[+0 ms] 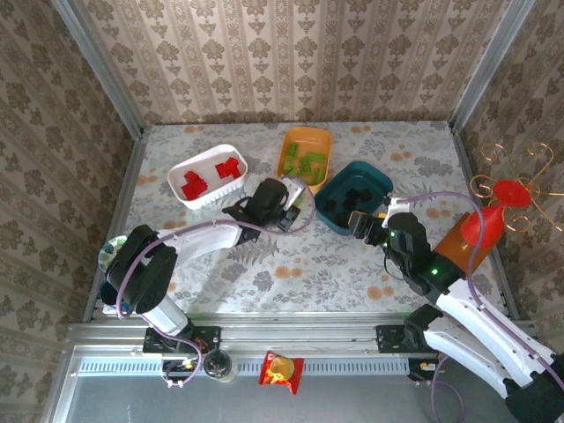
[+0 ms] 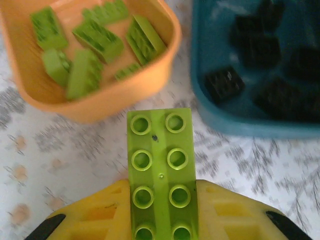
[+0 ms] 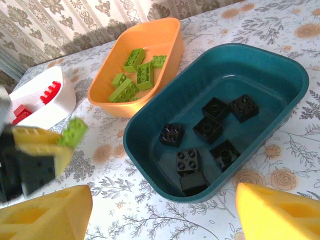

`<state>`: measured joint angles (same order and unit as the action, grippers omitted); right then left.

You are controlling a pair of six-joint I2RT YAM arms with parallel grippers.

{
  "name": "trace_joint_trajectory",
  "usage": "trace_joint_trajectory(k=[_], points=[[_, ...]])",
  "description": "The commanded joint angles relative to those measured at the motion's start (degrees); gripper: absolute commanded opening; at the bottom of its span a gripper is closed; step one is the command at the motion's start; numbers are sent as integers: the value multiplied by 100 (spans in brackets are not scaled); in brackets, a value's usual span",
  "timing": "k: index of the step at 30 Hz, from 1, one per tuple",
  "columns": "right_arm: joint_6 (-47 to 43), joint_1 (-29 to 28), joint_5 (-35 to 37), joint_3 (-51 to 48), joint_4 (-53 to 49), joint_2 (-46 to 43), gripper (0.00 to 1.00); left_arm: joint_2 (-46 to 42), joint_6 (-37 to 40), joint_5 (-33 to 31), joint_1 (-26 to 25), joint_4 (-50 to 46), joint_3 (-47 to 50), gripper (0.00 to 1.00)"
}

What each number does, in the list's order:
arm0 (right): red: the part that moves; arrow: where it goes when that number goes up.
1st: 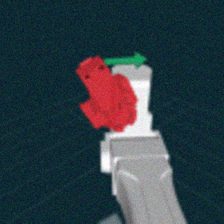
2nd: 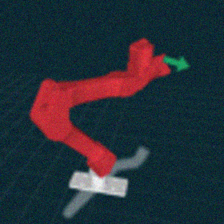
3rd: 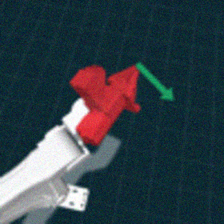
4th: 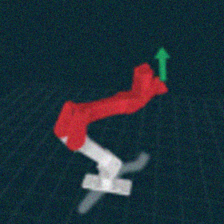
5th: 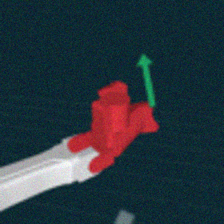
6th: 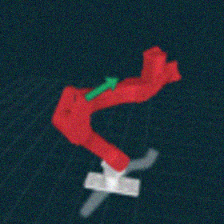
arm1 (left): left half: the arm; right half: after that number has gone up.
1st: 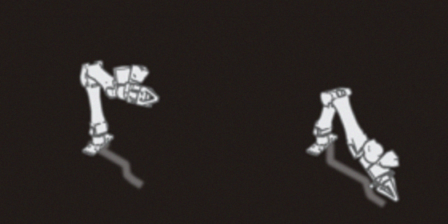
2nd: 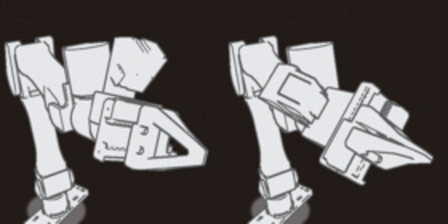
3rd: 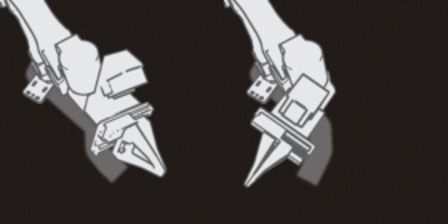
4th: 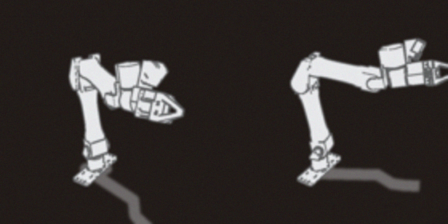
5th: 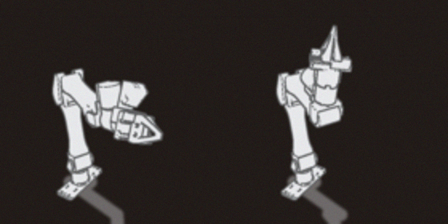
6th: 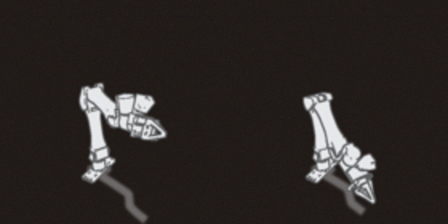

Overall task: Sort the legos into containers by color
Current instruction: Place the lego in the container.

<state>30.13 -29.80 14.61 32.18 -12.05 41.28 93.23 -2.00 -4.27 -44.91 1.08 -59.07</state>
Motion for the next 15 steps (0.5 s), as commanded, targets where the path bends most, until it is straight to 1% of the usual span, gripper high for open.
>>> trace_joint_trajectory(k=[1,5,11,12,13,14,15], points=[[99,36,-57,0,147,55,77,372,-88,289,328,-79,-864,28],[125,45,-73,-19,127,82,77,1325,-2,554,605,-328,-2128,28],[158,45,-82,-63,132,114,77,2665,130,583,808,-1028,-3880,29],[155,45,-90,-63,135,113,77,2796,113,585,821,-1107,-4021,33],[152,45,-107,-63,141,131,78,2869,75,588,838,-1144,-4128,42],[138,44,-117,-42,122,150,82,2849,2,598,866,-1082,-4116,50],[123,45,-139,-13,107,188,85,2762,-75,639,890,-979,-4036,55]])
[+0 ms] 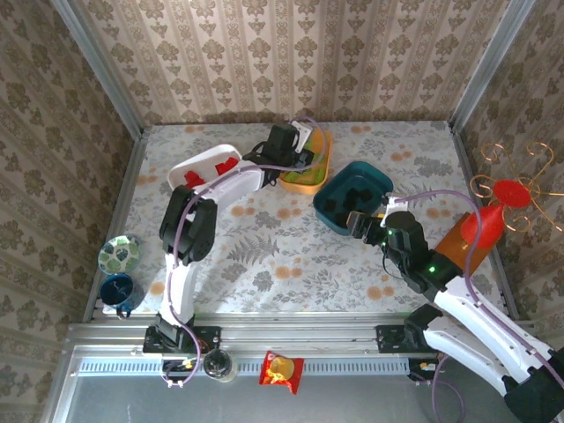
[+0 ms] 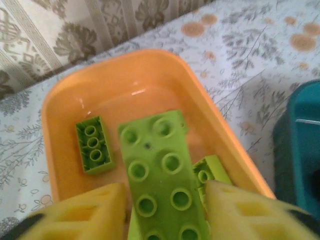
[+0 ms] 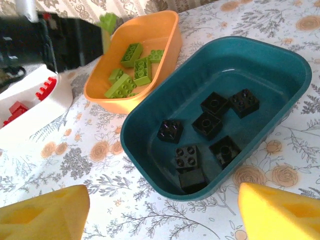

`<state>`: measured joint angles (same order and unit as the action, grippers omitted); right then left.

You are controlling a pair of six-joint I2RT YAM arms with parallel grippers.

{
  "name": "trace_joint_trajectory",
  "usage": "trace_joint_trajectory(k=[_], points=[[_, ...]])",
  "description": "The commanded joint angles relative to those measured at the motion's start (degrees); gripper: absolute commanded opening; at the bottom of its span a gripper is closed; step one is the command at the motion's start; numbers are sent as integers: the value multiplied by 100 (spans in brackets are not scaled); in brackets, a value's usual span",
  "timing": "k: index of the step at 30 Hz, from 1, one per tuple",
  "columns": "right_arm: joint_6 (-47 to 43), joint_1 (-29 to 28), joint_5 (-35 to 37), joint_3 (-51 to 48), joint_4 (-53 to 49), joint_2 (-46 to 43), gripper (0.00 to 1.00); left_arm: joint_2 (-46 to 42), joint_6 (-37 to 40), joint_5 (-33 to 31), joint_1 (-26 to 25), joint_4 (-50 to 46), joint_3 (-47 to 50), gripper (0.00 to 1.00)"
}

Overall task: Sort the legos into containers by color
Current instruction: Place the lego in the container, then reset both arms

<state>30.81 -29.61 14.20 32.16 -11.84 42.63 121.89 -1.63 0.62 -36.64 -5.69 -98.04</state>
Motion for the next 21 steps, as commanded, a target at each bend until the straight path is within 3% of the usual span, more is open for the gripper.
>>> trace_joint_trajectory(k=[1,3,4,12,17,21], points=[[19,25,-130,28,71,105,97,-273,-217,221,93,-96,44,61],[-20,25,-154,88,58,220,100,-649,-396,300,159,243,440,71],[-21,25,-182,112,74,265,100,-873,-494,388,198,359,626,99],[-96,25,25,132,206,366,100,-3421,-1154,243,317,1861,3396,100],[24,16,390,185,255,532,100,-5211,-1252,-855,557,1928,5269,100],[281,21,720,290,213,803,100,-6036,-798,-1482,921,1574,6020,100]])
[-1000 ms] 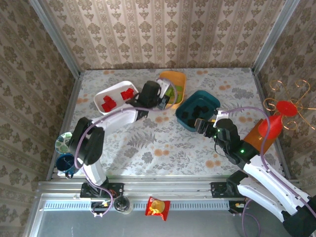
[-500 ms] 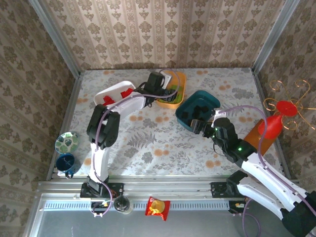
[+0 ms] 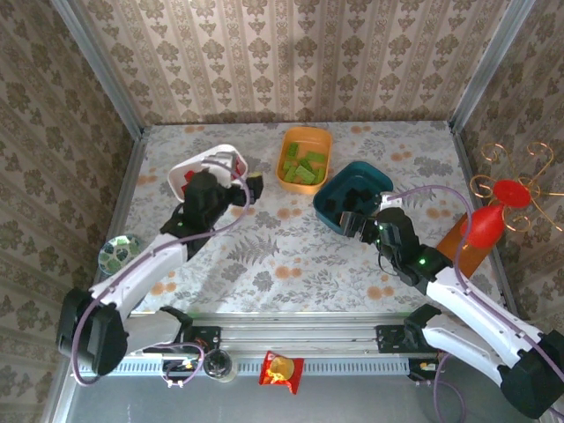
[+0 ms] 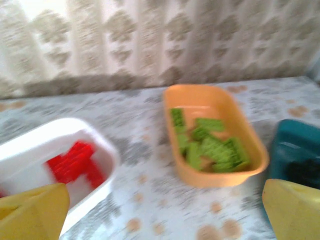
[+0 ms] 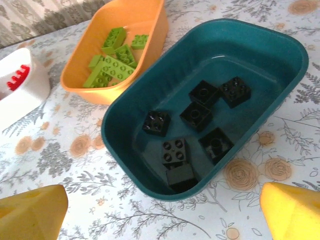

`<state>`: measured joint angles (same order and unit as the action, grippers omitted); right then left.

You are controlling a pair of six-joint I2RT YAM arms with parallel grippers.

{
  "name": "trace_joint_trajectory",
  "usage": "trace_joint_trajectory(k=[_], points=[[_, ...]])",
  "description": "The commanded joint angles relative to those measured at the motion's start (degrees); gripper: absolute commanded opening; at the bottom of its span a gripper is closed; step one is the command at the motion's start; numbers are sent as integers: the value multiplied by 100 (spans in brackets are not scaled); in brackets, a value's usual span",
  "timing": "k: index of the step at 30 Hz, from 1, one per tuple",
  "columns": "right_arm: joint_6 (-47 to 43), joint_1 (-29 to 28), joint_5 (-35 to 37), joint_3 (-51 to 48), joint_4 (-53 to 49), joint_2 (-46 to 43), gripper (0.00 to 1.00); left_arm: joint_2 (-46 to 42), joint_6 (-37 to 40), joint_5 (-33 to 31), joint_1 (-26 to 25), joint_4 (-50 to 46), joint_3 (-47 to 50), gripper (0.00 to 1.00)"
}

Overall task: Sort the legos into containers by color
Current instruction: Reset both arms

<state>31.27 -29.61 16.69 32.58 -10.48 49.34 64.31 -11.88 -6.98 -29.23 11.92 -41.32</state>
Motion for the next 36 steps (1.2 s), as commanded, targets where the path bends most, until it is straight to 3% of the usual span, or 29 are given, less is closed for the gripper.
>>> trace_joint_trajectory(k=[1,3,6,10,13,18,21,25,27,30,32,34,36], points=[[262,25,571,281,61,208,100,-444,423,-938,266,-199,476,100],[395,25,841,308,42,327,100,-625,548,-1266,833,-232,608,100],[248,25,918,158,361,358,100,-524,574,-622,2189,-156,628,100],[-17,34,803,-94,805,214,100,37,1546,-610,2742,686,873,100],[-188,41,879,-181,900,108,100,517,1879,-343,2783,1236,1150,100],[9,95,1283,-41,644,136,100,1347,1600,-111,2629,3061,1980,100],[262,155,1609,89,442,299,100,1777,1679,95,2580,3677,2026,100],[80,288,1685,231,350,563,100,2752,1763,-25,2567,5921,2624,100],[-340,414,1363,144,670,587,100,2371,1397,280,2800,4735,2366,100],[-859,580,1131,-37,1156,596,100,2425,1289,795,3045,4281,2076,100],[-1234,730,1218,-190,1511,548,100,2513,1350,747,3039,4422,2046,100],[-1480,1001,1258,-266,1683,451,100,2503,1360,595,2981,4350,2014,100],[-1799,1370,1163,-402,1957,380,100,2501,1335,-505,2699,4387,2054,100]])
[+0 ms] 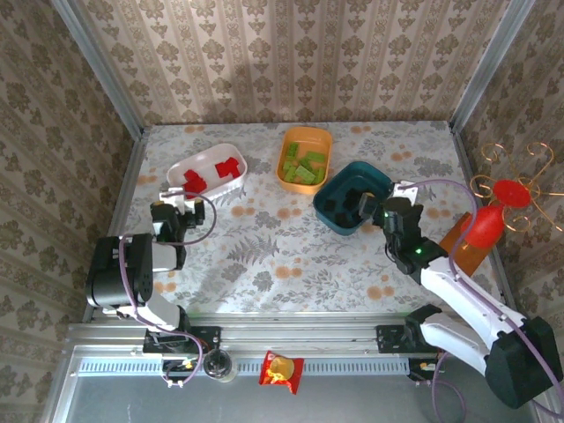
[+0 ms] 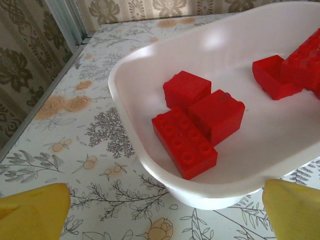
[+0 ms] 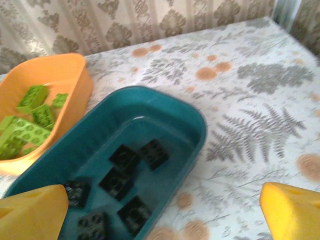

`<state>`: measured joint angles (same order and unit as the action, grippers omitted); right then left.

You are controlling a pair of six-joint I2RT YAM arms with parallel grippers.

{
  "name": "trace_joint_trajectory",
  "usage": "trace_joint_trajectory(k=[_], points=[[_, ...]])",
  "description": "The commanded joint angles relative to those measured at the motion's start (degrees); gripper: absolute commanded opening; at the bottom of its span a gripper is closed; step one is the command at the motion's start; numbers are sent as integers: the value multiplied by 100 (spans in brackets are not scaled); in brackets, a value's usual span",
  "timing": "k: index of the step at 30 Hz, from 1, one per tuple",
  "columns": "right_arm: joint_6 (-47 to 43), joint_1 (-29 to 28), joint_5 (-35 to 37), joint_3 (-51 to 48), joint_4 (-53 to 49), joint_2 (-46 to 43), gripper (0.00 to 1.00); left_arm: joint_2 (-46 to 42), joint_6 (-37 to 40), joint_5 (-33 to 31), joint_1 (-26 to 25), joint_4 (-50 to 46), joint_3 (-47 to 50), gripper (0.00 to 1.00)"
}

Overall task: Sort the legos into containers by color
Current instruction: Reset both arms

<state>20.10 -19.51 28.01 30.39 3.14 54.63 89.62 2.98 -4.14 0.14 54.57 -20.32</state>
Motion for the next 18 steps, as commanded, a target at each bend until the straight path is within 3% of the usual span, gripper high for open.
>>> trace_joint_trajectory(k=[1,7,12,18], points=[[-832,569,-49,-287,785,-154,100,-7,-111,-1090,-325,294,-15,100],[-1114,1582,-601,-1189,2660,473,100,-24,-92,-1048,-339,179,-58,100],[-1513,1652,-968,-1283,4072,1590,100,-2,-16,-842,-338,151,-79,100],[-1646,1654,-1303,-997,4765,2851,100,-6,-19,-838,-335,156,-78,100]])
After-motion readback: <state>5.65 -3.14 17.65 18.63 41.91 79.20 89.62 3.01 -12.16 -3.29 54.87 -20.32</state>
